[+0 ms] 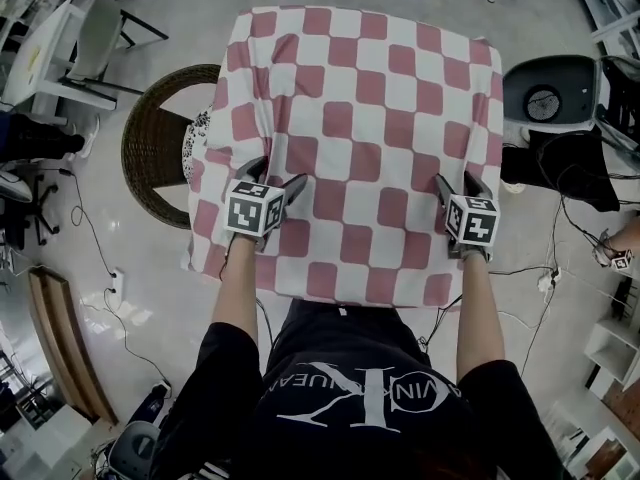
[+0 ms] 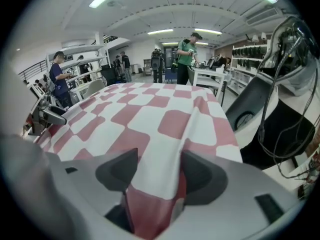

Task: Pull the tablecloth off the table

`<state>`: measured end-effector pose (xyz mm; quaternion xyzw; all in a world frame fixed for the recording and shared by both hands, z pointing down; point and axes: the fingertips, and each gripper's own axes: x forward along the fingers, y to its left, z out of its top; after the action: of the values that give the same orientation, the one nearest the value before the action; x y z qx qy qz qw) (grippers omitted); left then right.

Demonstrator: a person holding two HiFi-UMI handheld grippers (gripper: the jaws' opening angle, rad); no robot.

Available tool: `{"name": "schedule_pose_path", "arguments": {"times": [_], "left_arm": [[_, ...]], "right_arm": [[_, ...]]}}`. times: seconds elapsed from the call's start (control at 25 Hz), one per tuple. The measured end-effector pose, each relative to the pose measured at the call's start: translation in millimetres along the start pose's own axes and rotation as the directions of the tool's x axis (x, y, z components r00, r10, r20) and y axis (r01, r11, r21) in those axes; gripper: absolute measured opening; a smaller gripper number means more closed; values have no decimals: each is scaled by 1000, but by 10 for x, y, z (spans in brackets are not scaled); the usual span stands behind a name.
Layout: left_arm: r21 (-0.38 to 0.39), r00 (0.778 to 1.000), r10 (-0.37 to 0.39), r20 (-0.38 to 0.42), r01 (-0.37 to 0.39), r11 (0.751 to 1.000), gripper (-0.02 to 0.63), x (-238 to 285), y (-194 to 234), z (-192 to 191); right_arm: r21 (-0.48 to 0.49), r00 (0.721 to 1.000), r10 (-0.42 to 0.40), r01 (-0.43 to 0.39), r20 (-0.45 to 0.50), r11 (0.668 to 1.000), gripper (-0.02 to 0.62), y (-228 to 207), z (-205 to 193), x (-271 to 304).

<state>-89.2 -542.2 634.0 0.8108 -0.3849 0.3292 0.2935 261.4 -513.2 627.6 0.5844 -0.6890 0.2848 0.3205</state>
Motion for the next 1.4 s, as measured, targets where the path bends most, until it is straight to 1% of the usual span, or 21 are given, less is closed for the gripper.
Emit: {"name": "schedule_pose_path", "arguments": {"times": [0.04,0.16,0.24,0.32,0.52,0.64,0.84,1.04,1.2,1.4], "left_arm": [[6,1000,7,1,-7,1000,355,20,-28,8],[19,998,62,8,-62,998,251,46,-9,22],[11,994,109,14,-110,994,167,37,63,17],[0,989,144,15,-144,990,106,24,115,17],[8,983,183,13,-183,983,80,48,28,14],[-6,982,190,22,-190,982,58,57,-52,1],[-6,979,204,23,-204,979,41,57,-132,-71],[-23,975,220,36,-219,975,31,-7,-167,-161],[-53,979,201,31,-199,979,29,-84,-222,-305],[-61,980,193,39,-191,980,29,-223,-366,-485]], "right_arm": [[-4,1000,1,-1,-2,1000,290,6,-1,0],[-18,1000,2,-2,-6,1000,250,39,-5,-15],[-27,1000,1,-1,-5,1000,225,62,-15,-30],[-37,1000,-2,2,-3,999,196,73,-27,-47],[-74,1000,-16,16,1,997,122,54,-68,-91],[-101,1000,-29,29,6,994,64,58,-103,-118],[-100,999,-20,24,33,995,17,103,-187,-190],[-82,999,14,-10,51,997,12,185,-258,-246],[-76,998,21,-17,57,997,12,259,-363,-326],[-65,998,26,-23,55,998,12,308,-493,-486]]}}
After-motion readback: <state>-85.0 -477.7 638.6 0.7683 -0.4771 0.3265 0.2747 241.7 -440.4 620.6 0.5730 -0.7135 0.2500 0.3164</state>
